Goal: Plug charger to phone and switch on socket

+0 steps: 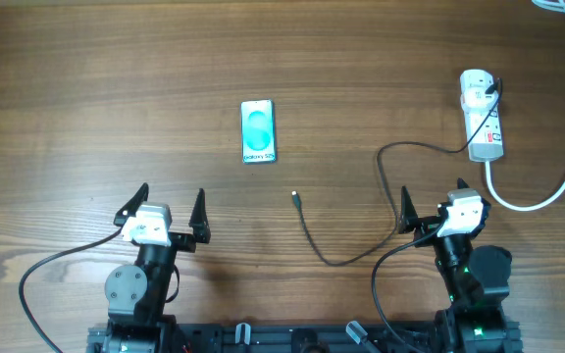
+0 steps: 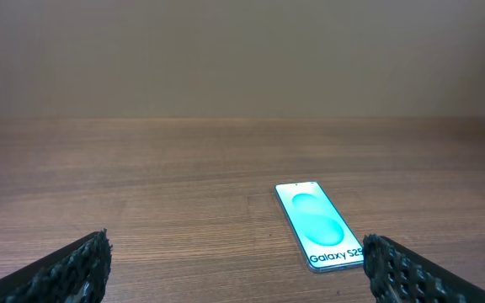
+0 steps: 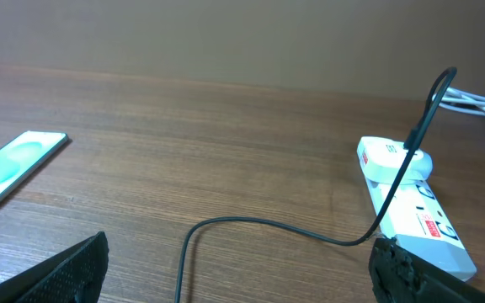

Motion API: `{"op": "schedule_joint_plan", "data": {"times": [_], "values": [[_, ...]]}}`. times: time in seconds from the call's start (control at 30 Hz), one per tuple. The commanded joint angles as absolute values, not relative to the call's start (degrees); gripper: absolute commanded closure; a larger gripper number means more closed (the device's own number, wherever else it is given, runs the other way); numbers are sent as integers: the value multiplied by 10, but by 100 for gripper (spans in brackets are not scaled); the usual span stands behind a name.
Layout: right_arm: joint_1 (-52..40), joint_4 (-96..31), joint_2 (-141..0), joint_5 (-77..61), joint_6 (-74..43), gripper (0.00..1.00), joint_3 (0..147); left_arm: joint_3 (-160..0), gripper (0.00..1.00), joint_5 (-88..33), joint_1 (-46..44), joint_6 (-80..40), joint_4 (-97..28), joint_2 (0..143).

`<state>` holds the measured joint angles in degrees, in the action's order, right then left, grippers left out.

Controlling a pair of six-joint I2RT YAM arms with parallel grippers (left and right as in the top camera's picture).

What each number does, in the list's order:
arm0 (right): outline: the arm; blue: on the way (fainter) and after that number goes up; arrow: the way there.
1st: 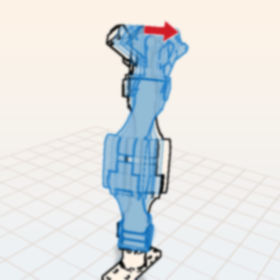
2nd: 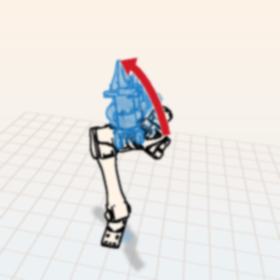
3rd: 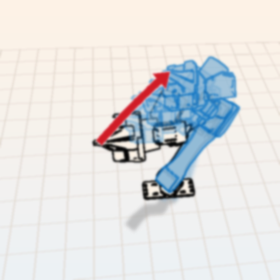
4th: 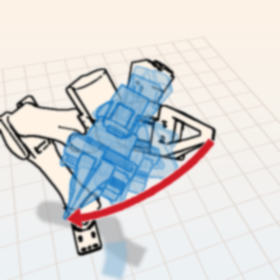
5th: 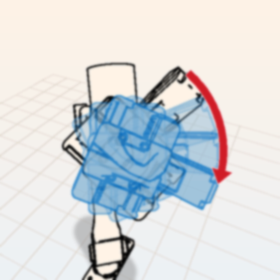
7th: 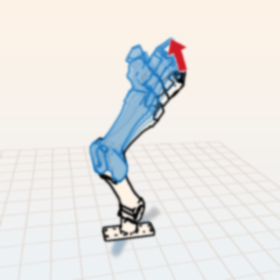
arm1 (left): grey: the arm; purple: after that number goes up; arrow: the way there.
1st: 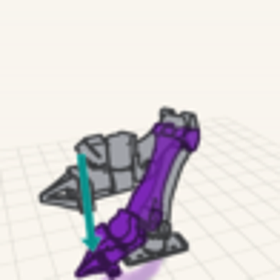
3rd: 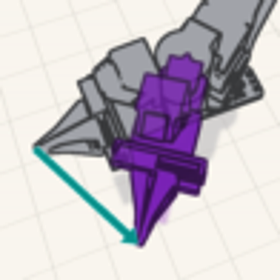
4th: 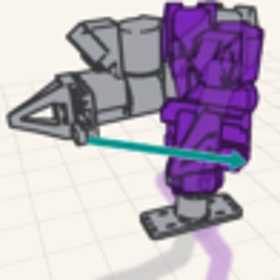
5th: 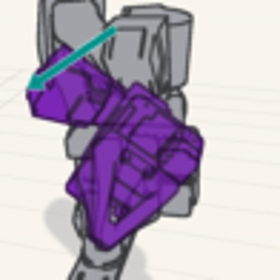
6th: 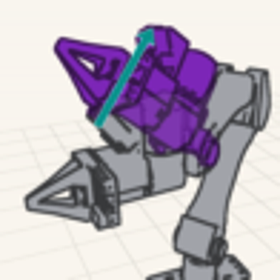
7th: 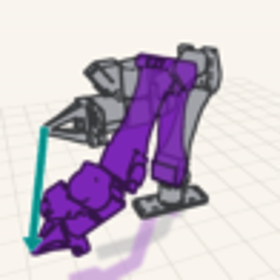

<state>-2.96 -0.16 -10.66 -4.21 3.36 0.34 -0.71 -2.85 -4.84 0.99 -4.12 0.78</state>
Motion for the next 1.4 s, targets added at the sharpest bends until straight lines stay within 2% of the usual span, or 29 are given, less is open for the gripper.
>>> {"op": "schedule_joint_plan", "data": {"times": [0.0, 0.7, 0.87, 1.37], "values": [[-32, 1, -104, -38, 44, 0, 3, -3, 0, -31, -51, 9, -42, 4], [-32, 1, -104, -38, 44, 0, 3, -3, 0, -31, -51, 9, -42, 4], [-32, 1, -104, -38, 44, 0, 3, -3, 0, 13, -51, 95, -40, 4], [-32, 1, -104, -38, 44, 0, 3, -3, 0, 0, -51, 90, -42, 4]]}}
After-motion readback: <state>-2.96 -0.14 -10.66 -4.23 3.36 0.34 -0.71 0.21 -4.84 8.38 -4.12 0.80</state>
